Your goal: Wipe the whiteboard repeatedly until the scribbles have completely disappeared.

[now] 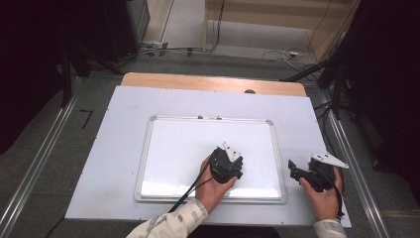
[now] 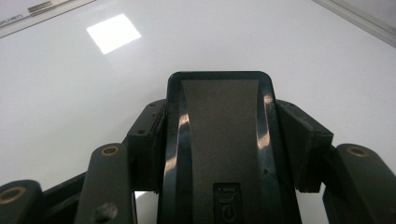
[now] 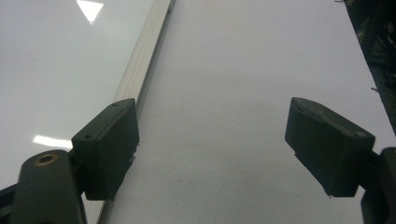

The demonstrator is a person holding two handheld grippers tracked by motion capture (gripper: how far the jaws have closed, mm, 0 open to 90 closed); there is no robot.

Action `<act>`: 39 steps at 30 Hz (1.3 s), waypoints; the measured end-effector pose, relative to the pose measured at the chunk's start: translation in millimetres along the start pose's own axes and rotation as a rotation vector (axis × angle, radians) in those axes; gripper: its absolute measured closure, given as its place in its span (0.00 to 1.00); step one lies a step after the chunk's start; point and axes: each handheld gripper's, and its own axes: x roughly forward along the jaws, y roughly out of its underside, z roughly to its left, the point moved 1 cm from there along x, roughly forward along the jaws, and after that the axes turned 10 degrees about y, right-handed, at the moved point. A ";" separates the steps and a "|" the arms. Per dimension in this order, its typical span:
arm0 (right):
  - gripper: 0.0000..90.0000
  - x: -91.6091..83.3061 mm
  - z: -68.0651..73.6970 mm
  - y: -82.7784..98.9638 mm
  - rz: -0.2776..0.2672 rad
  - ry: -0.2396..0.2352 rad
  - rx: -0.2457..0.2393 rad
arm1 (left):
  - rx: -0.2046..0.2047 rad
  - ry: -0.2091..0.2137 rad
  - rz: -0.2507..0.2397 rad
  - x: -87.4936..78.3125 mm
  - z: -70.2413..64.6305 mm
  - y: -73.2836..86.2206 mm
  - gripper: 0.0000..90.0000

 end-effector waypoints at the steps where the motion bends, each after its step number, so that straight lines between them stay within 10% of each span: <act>1: 0.18 0.0 0.1 0.0 0.000 0.000 0.000 | 0.002 -0.001 0.002 -1.4 1.5 0.9 0.46; 39: 0.18 -0.3 -0.3 0.6 0.003 0.004 0.001 | -0.027 -0.040 0.005 -37.0 43.6 25.2 0.46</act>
